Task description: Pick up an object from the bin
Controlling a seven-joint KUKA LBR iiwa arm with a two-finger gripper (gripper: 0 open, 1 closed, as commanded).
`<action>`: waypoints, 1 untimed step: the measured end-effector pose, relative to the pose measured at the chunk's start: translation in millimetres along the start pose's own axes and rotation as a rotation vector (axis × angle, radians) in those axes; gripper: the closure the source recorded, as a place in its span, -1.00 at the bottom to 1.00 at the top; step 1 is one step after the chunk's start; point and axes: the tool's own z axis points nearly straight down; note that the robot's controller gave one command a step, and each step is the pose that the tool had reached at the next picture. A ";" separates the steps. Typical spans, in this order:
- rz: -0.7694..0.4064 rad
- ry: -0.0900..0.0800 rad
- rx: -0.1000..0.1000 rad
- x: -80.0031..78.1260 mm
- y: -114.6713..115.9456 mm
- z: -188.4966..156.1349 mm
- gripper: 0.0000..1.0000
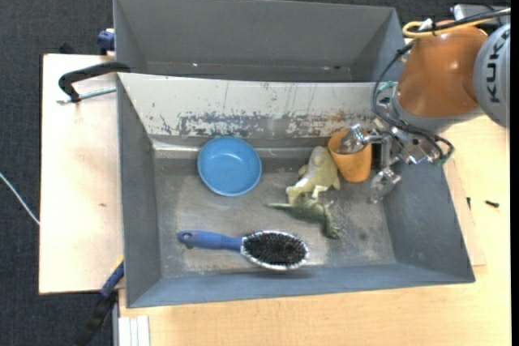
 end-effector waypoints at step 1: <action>0.594 0.005 -0.001 -2.5 4.7 1.2 -1.00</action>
Offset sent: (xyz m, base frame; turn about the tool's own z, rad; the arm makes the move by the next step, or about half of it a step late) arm -0.0016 0.0044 -0.0024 0.5931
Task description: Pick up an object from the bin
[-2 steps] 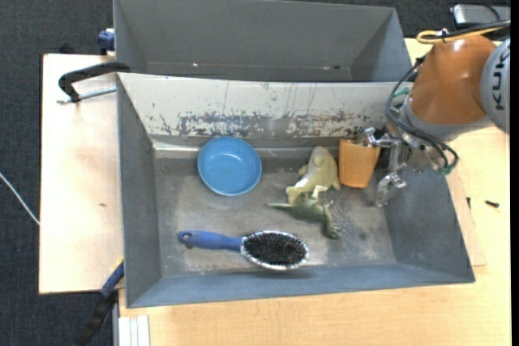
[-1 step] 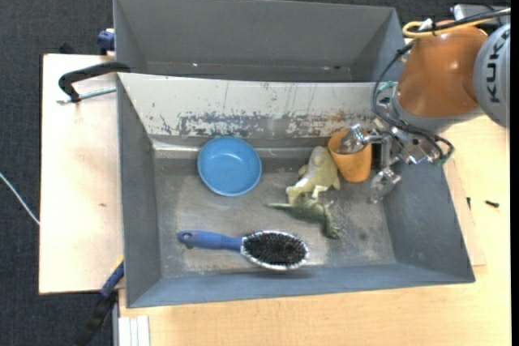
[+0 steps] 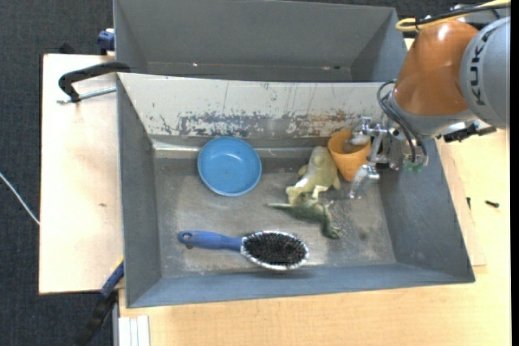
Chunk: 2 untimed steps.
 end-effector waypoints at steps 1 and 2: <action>-0.689 -0.016 0.010 -6.7 6.0 22.3 -1.00; -0.685 -0.007 0.007 -10.2 4.5 18.3 -1.00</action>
Offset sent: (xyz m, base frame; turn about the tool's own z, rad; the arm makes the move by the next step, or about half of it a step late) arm -0.0001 0.0072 -0.0313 -0.6922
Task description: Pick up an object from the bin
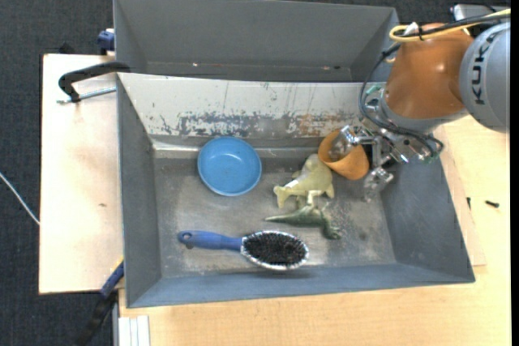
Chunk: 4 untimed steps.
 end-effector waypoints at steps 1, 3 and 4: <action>0.000 0.003 0.000 0.8 -1.2 -1.6 1.00; 0.005 -0.003 -0.002 -5.6 -4.0 -85.1 1.00; 0.007 -0.001 -0.004 -8.2 -5.1 -117.8 1.00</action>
Offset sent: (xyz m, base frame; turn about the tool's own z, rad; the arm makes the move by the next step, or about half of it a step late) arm 0.0000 0.0000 0.0000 0.0000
